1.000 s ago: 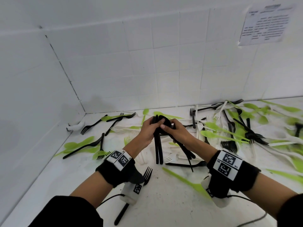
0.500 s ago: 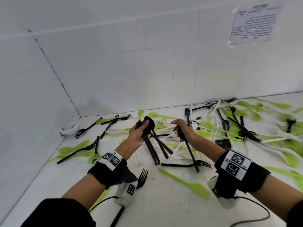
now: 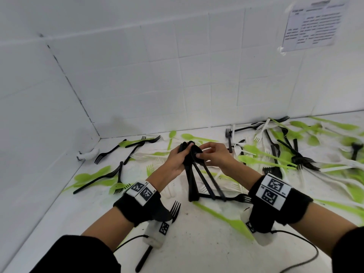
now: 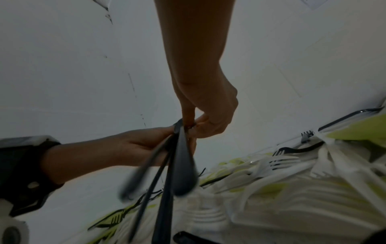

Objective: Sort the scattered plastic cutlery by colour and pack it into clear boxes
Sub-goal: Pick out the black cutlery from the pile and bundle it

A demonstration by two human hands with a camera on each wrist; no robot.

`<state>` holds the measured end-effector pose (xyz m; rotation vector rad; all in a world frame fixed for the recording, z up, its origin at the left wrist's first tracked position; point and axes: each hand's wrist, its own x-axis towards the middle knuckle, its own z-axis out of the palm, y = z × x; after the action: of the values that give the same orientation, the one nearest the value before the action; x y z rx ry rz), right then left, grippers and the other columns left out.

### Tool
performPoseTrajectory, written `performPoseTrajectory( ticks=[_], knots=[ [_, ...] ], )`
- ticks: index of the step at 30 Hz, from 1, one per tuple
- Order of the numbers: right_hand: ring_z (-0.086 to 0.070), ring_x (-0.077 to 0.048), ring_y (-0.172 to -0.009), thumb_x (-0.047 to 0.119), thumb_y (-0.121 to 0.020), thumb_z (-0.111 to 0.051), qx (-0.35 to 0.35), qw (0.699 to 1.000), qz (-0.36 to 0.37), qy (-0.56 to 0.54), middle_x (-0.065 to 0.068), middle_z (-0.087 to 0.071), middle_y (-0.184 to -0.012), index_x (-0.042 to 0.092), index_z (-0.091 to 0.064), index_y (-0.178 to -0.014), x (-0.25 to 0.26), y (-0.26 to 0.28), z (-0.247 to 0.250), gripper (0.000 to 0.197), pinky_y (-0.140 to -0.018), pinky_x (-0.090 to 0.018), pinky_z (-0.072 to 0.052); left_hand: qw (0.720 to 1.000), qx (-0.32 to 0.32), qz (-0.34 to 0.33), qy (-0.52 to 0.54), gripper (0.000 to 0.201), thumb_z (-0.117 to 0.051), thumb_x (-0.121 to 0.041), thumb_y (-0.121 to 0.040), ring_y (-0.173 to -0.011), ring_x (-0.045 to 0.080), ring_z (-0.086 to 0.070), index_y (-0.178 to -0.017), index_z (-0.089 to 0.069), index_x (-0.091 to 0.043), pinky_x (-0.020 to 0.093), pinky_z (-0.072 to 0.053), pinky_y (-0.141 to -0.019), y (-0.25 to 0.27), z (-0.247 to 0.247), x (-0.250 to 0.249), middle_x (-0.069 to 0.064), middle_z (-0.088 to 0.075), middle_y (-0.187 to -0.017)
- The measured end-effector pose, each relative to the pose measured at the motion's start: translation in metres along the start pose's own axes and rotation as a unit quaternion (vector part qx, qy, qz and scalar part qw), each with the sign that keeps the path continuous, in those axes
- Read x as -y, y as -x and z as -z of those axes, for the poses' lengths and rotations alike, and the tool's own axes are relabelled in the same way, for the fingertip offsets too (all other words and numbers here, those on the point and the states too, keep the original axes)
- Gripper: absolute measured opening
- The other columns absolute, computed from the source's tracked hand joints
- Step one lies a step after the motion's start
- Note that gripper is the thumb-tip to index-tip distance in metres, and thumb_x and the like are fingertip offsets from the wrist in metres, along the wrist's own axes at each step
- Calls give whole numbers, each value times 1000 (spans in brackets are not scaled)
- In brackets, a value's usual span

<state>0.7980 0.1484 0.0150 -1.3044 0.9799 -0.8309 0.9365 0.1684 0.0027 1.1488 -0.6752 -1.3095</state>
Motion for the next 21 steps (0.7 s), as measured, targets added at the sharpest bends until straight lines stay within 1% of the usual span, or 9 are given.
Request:
performPoseTrajectory(
  ticks=[4, 7, 10, 12, 14, 16, 18, 19, 21],
  knots=[
    [-62, -16, -63, 1, -79, -71, -22, 1000, 12, -1, -9, -60, -72, 10, -59, -81, -3, 0, -1, 15, -52, -21, -53, 1000, 13, 4, 16, 14, -49, -14, -96, -71, 13, -66, -90, -61, -9, 26, -57, -68, 1, -5, 2, 10, -64, -91],
    [-62, -12, -59, 3, -79, -71, -34, 999, 12, -12, -6, -60, -70, 8, -58, -86, -3, 2, 0, 15, -47, -21, -53, 1000, 17, 12, 11, 19, -49, -22, -96, -84, 20, -64, -93, -59, -7, 32, -54, -80, 2, -6, 2, 11, -64, -94],
    [-60, -5, -49, 4, -77, -73, -41, 999, 9, -25, -5, -58, -67, 11, -54, -80, -2, 2, 1, 21, -43, -20, -50, 999, 40, 24, 4, 38, -45, -39, -94, -92, 24, -63, -97, -59, -3, 37, -53, -86, 4, -10, 0, 10, -65, -94],
    [-60, -6, -48, 6, -76, -75, -48, 998, 9, -32, -5, -58, -69, 12, -50, -79, -1, 1, 0, 26, -42, -20, -49, 998, 56, 22, 14, 37, -46, -38, -94, -95, 27, -62, -97, -57, -3, 43, -52, -89, 3, -13, 2, 8, -65, -92],
    [-61, -9, -54, 14, -78, -74, -54, 998, 8, -16, -3, -58, -71, 14, -48, -80, -1, 1, -2, 27, -41, -20, -48, 998, 54, 10, 16, 18, -53, -23, -93, -86, 23, -64, -92, -56, -5, 43, -55, -84, 6, -17, 2, 4, -64, -83],
    [-61, -10, -63, 23, -83, -70, -48, 999, 2, 9, -2, -58, -76, 16, -48, -82, -4, 2, -3, 23, -47, -21, -49, 999, 41, -8, 6, 3, -57, -9, -91, -76, 18, -62, -88, -58, -8, 41, -54, -81, 6, -18, 0, 3, -62, -77],
    [-59, -10, -74, 34, -88, -62, -19, 999, -17, 31, -3, -60, -87, 17, -50, -91, -8, 5, -4, 21, -61, -24, -51, 999, 25, -17, 16, 8, -57, -6, -90, -68, 14, -63, -84, -58, -10, 41, -50, -84, 5, -17, -5, 3, -62, -70],
    [-59, -11, -78, 39, -90, -56, 7, 999, -32, 37, -4, -60, -92, 16, -51, -98, -10, 7, -4, 25, -67, -25, -49, 999, 13, -20, 31, 9, -57, -7, -90, -64, 12, -64, -82, -58, -11, 40, -50, -81, 4, -16, -8, 4, -63, -67],
    [-59, -14, -86, 48, -95, -41, 76, 994, -61, 40, -3, -61, -98, 16, -54, -108, -13, 13, -5, 36, -73, -27, -48, 997, -15, -26, 66, 10, -57, -5, -90, -59, 10, -64, -82, -58, -11, 32, -53, -67, 2, -13, -13, 4, -62, -67]
  ],
)
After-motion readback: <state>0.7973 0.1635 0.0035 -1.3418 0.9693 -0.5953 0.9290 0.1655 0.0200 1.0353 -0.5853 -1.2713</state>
